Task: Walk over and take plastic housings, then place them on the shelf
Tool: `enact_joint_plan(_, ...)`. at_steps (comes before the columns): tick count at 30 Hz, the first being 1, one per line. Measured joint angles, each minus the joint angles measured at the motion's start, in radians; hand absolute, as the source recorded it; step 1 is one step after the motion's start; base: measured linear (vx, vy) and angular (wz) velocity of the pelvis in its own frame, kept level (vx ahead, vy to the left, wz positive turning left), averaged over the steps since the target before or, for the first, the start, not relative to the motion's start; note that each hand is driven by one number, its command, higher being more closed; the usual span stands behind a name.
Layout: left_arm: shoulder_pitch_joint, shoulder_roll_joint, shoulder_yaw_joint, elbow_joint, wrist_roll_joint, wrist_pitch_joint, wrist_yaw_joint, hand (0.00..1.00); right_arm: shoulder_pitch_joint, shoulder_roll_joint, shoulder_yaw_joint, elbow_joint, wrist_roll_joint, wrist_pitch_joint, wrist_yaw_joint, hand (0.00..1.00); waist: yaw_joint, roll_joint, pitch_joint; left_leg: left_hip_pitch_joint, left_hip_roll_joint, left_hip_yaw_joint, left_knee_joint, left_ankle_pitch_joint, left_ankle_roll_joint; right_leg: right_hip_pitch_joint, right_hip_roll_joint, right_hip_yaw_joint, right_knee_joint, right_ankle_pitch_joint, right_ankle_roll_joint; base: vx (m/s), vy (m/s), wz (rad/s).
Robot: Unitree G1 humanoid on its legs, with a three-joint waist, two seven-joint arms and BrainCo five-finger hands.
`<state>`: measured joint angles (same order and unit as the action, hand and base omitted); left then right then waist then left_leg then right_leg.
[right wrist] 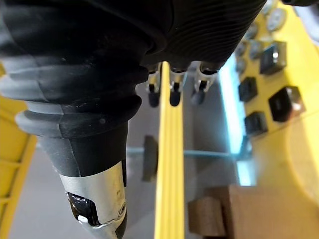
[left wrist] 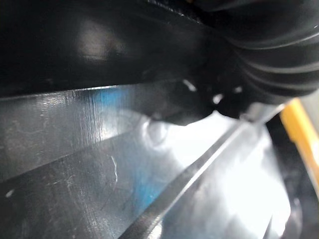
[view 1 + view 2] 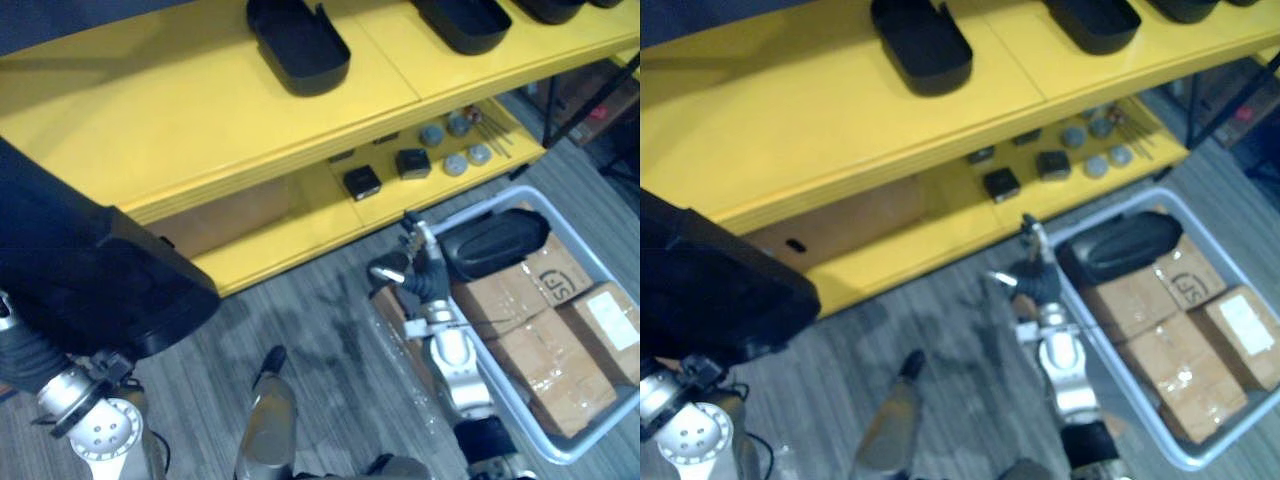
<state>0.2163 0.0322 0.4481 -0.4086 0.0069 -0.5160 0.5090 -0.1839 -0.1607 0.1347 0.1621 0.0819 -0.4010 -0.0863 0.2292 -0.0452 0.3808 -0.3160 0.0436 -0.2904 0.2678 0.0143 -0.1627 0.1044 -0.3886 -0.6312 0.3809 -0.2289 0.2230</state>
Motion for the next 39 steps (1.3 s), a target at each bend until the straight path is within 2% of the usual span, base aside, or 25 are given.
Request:
enact_joint_plan(4,-0.001,0.001,0.0,0.0,0.003,-0.009,-0.011,1.0,-0.034,-0.003,-0.001,-0.005,-0.025,-0.016,0.003,0.0,0.0,0.01,0.036,0.0,-0.003,0.005,0.018,-0.001,0.0,-0.013,-0.019,0.009,0.046,-0.017,0.003,-0.08,0.011,-0.01)
enact_joint_plan(9,0.001,0.002,0.0,0.002,0.011,-0.011,-0.006,1.0,-0.035,-0.003,0.016,-0.033,-0.046,-0.027,0.061,0.0,0.001,0.012,0.043,0.016,-0.022,0.005,0.024,-0.008,0.011,0.013,-0.038,0.0,0.05,-0.025,0.013,-0.04,0.021,0.07)
enact_joint_plan(11,0.001,0.004,0.006,0.002,0.045,-0.013,0.013,1.0,-0.04,-0.004,0.038,-0.038,-0.046,-0.06,0.092,0.0,0.002,0.02,0.04,0.02,-0.045,-0.002,0.047,-0.024,0.023,0.064,-0.044,-0.034,0.026,-0.028,0.024,0.0,0.023,0.32)
enact_joint_plan(14,-0.003,0.033,0.012,0.0,0.051,-0.015,0.011,1.0,-0.071,-0.003,0.071,-0.038,-0.046,-0.062,0.092,0.0,0.01,0.022,0.037,0.015,-0.073,-0.005,0.087,-0.053,0.024,0.124,-0.042,-0.072,-0.016,-0.027,0.026,0.05,0.033,0.41)
enact_joint_plan(15,-0.003,0.054,0.015,0.0,0.051,-0.014,-0.006,1.0,-0.083,-0.001,0.074,-0.037,-0.047,-0.062,0.091,0.0,0.023,0.016,0.026,0.005,-0.09,0.003,0.114,-0.079,0.034,0.152,-0.041,-0.087,-0.048,-0.024,0.021,0.11,0.059,0.39)
enact_joint_plan(16,-0.001,0.068,0.015,-0.001,0.052,-0.014,-0.028,1.0,-0.084,-0.003,0.072,-0.035,-0.047,-0.062,0.089,0.0,0.03,0.008,0.007,-0.001,-0.104,0.025,0.144,-0.106,0.056,0.176,-0.049,-0.092,-0.041,0.012,-0.009,0.18,0.114,0.43)
enact_joint_plan(17,0.0,0.068,0.015,0.0,0.052,-0.014,-0.036,1.0,-0.086,-0.005,0.072,-0.034,-0.048,-0.063,0.088,0.0,0.031,0.02,0.0,-0.001,-0.108,0.021,0.163,-0.118,0.05,0.168,-0.058,-0.066,0.001,0.034,-0.048,0.17,0.147,0.39)
enact_joint_plan(18,0.006,0.075,0.016,-0.001,0.063,-0.013,-0.045,1.0,-0.084,-0.008,0.073,-0.03,-0.059,-0.063,0.082,0.0,0.032,0.024,-0.022,0.003,-0.12,0.019,0.183,-0.133,0.067,0.108,-0.089,0.026,0.121,0.094,-0.127,0.19,0.196,0.33)
enact_joint_plan(19,0.013,0.088,0.018,-0.001,0.083,-0.012,-0.046,1.0,-0.086,-0.002,0.073,-0.03,-0.064,-0.068,0.076,0.0,0.032,0.022,-0.049,0.014,-0.128,0.018,0.188,-0.145,0.086,0.047,-0.107,0.118,0.215,0.189,-0.177,0.23,0.2,0.22)
enact_joint_plan(21,0.018,0.112,0.017,-0.002,0.091,-0.009,-0.043,1.0,-0.101,0.003,0.07,-0.026,-0.082,-0.087,0.055,0.0,0.028,0.023,-0.055,0.078,-0.125,0.007,0.17,-0.163,0.115,-0.015,-0.115,0.243,0.329,0.332,-0.182,0.36,0.165,0.08)
enact_joint_plan(22,0.012,0.129,0.017,-0.002,0.091,-0.005,-0.037,1.0,-0.117,0.0,0.061,-0.022,-0.092,-0.103,0.039,0.0,0.022,0.026,-0.058,0.119,-0.117,-0.007,0.156,-0.184,0.142,-0.075,-0.094,0.293,0.43,0.194,-0.185,0.27,0.09,0.04)
enact_joint_plan(23,0.01,0.13,0.016,-0.003,0.09,-0.004,-0.029,1.0,-0.13,-0.002,0.054,-0.021,-0.098,-0.104,0.033,0.0,0.018,0.033,-0.062,0.137,-0.104,-0.012,0.151,-0.196,0.144,-0.105,-0.069,0.309,0.449,0.133,-0.19,0.2,0.085,0.05)
enact_joint_plan(24,0.006,0.13,0.015,-0.003,0.088,0.001,-0.012,1.0,-0.157,-0.004,0.043,-0.021,-0.095,-0.104,0.025,0.0,0.003,0.048,-0.072,0.164,-0.081,-0.026,0.14,-0.21,0.146,-0.158,-0.003,0.309,0.422,0.056,-0.191,0.18,0.062,0.02)
enact_joint_plan(25,-0.002,0.131,0.014,-0.002,0.086,0.004,-0.008,1.0,-0.176,-0.009,0.037,-0.025,-0.092,-0.104,0.02,0.0,-0.003,0.054,-0.078,0.184,-0.066,-0.03,0.126,-0.218,0.147,-0.196,0.049,0.312,0.356,0.027,-0.193,0.22,0.017,0.12)
enact_joint_plan(26,-0.035,0.127,0.0,0.003,0.079,0.02,-0.007,1.0,-0.195,-0.027,0.027,-0.055,-0.073,-0.104,0.021,0.0,-0.008,0.053,-0.081,0.213,-0.054,-0.044,0.117,-0.236,0.144,-0.252,0.134,0.363,0.209,0.017,-0.187,0.2,-0.045,0.26)
enact_joint_plan(27,-0.047,0.126,-0.009,0.008,0.078,0.024,-0.008,1.0,-0.194,-0.032,0.023,-0.078,-0.061,-0.104,0.022,0.0,-0.016,0.052,-0.084,0.216,-0.054,-0.056,0.119,-0.243,0.142,-0.269,0.162,0.392,0.147,0.025,-0.175,0.22,-0.121,0.61)
enact_joint_plan(29,-0.069,0.11,-0.062,0.025,0.079,0.031,-0.008,1.0,-0.168,-0.031,0.028,-0.179,0.025,-0.094,0.051,0.0,-0.05,0.03,-0.103,0.222,-0.073,-0.132,0.118,-0.272,0.122,-0.301,0.238,0.537,-0.073,0.066,-0.119,0.23,-0.216,1.01)
enact_joint_plan(30,-0.069,0.109,-0.071,0.025,0.079,0.031,-0.009,1.0,-0.164,-0.03,0.028,-0.188,0.031,-0.093,0.056,0.0,-0.055,0.023,-0.107,0.226,-0.078,-0.145,0.117,-0.277,0.119,-0.3,0.24,0.554,-0.08,0.066,-0.119,0.3,-0.329,1.24)
enact_joint_plan(31,-0.067,0.1,-0.102,0.024,0.081,0.031,-0.013,1.0,-0.141,-0.029,0.028,-0.22,0.05,-0.088,0.074,0.0,-0.066,0.0,-0.128,0.244,-0.093,-0.185,0.115,-0.296,0.105,-0.288,0.25,0.591,-0.072,0.113,-0.109,0.35,-0.385,1.21)
enact_joint_plan(32,-0.049,0.067,-0.12,0.021,0.086,0.031,-0.017,1.0,-0.111,-0.027,0.031,-0.245,0.069,-0.077,0.092,0.0,-0.071,0.009,-0.16,0.262,-0.073,-0.198,0.099,-0.303,0.092,-0.276,0.258,0.562,-0.044,0.143,-0.124,0.37,-0.382,1.15)
enact_joint_plan(33,-0.032,0.046,-0.12,0.017,0.086,0.032,-0.017,1.0,-0.103,-0.025,0.037,-0.247,0.078,-0.072,0.098,0.0,-0.068,0.021,-0.18,0.265,-0.052,-0.18,0.091,-0.296,0.08,-0.275,0.264,0.541,-0.036,0.137,-0.133,0.35,-0.308,0.86)
enact_joint_plan(34,-0.015,0.02,-0.119,0.016,0.085,0.036,-0.017,1.0,-0.095,-0.026,0.042,-0.246,0.107,-0.066,0.116,0.0,-0.071,0.048,-0.203,0.264,-0.02,-0.117,0.071,-0.271,0.055,-0.26,0.268,0.502,-0.02,0.124,-0.151,0.33,-0.24,0.73)
enact_joint_plan(35,-0.013,0.01,-0.125,0.015,0.086,0.042,-0.022,1.0,-0.093,-0.027,0.039,-0.235,0.141,-0.057,0.133,0.0,-0.074,0.069,-0.217,0.272,0.004,-0.052,0.025,-0.238,0.047,-0.237,0.267,0.465,-0.024,0.119,-0.161,0.3,-0.217,0.8)
enact_joint_plan(38,-0.032,0.009,-0.177,0.015,0.086,0.04,-0.037,1.0,-0.063,-0.049,-0.011,-0.222,0.16,-0.056,0.153,0.0,-0.089,0.083,-0.228,0.307,0.052,0.152,-0.039,-0.191,0.075,-0.131,0.261,0.365,-0.088,0.116,-0.166,0.24,-0.16,1.14)
enact_joint_plan(39,-0.049,0.011,-0.202,0.016,0.088,0.039,-0.059,1.0,-0.024,-0.05,-0.067,-0.221,0.159,-0.056,0.15,0.0,-0.105,0.088,-0.236,0.322,0.072,0.272,-0.064,-0.183,0.082,-0.071,0.258,0.298,-0.122,0.112,-0.171,0.18,-0.08,1.3)
